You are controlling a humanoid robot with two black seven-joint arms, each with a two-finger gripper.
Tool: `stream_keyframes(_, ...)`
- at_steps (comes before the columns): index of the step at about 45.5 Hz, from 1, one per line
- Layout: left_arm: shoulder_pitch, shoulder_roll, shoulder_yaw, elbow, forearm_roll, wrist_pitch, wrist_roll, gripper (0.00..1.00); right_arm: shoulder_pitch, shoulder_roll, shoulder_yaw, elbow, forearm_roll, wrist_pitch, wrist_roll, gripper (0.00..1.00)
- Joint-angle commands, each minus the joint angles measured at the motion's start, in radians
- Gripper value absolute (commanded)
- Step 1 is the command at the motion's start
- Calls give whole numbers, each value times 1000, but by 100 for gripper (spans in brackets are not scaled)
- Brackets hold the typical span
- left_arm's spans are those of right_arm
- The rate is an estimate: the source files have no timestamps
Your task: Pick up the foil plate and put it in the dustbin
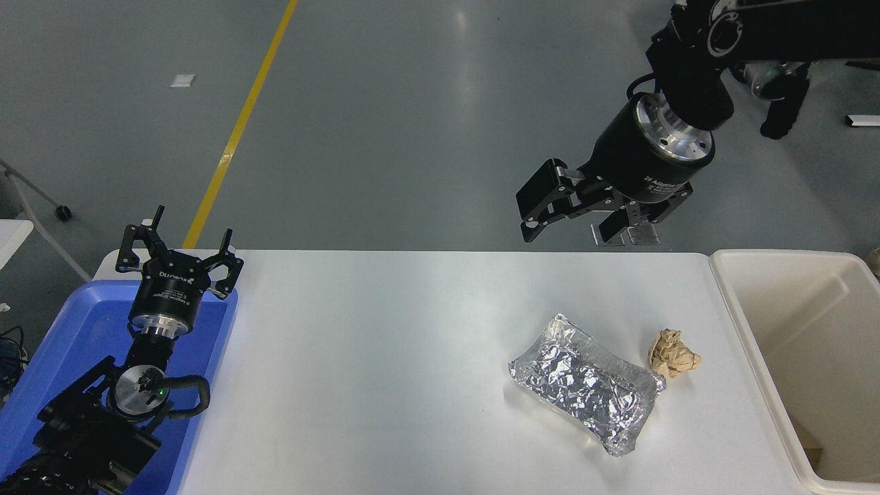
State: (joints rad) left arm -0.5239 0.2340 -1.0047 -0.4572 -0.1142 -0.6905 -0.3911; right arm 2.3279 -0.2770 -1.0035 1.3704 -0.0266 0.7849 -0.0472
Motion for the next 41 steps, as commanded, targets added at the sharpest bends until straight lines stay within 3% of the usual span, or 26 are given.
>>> stream_keyframes(1,1,-2,-6,0,-1,-1,-8,100,5,-21,-44,3,-13,0,-5,100)
stream_keyframes(26,1,-1,-2,0,-2,0,-5,100,-159,-36,-58,-60,-65,0,-6,100)
stream_keyframes(41,1,-1,-2,0,-2,0,-5,100,-475,-140,-30,-223,-118,0,-8,100)
